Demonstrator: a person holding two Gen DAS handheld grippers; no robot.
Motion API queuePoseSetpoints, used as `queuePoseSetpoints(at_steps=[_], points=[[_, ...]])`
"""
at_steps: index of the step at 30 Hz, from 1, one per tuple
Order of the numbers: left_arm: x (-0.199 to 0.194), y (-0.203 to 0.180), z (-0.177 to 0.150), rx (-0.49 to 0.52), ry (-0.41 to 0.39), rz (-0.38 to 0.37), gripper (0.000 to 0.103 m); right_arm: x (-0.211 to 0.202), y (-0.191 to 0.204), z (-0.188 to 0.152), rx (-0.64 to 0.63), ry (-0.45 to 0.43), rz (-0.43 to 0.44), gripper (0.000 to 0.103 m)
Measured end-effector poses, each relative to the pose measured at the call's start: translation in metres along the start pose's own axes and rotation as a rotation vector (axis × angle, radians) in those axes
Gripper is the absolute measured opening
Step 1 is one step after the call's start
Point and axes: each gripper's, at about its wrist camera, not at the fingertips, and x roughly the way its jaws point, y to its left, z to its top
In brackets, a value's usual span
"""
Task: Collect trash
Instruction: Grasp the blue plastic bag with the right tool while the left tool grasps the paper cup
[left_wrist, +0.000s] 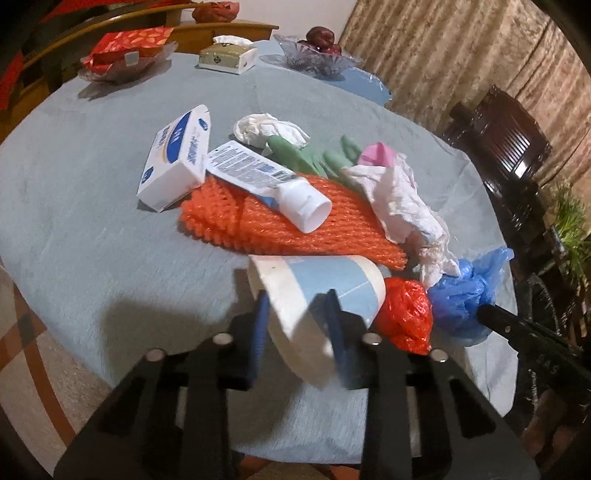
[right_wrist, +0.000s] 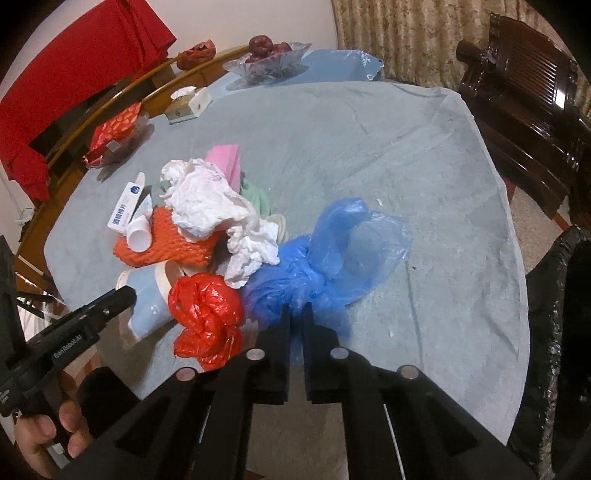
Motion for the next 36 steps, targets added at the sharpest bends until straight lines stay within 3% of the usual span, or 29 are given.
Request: queuePoseSetpoints(at_steps=[1,5,19,27,36], points=[[-0.001,0.002,-0.001,-0.006,-0.001,-0.006,0.014,0.000,0.000,0.000,0.002,0.002,0.003,0.006],[-0.010,0.009,-0.001,-0.036,-0.016,-0.019,0.003,-0.002,-0.002,-0.002,0.004,0.004,0.006,0.006],[-0.023,0.005,-0.004,-0.013,-0.041,-0.019,0.002,-0.013,-0.003,-0.006,0.007,-0.014,0.019,0.006],[-0.061,-0.002,0.007,-0.004,-0.118,-0.046,0.001,-0.032,0.000,-0.002,0.011,-0.055,0.027,0.006],[-0.077,-0.019,0.007,0.061,-0.142,-0.035,0.000,-0.054,0.002,-0.001,0.015,-0.095,0.029,0.006]])
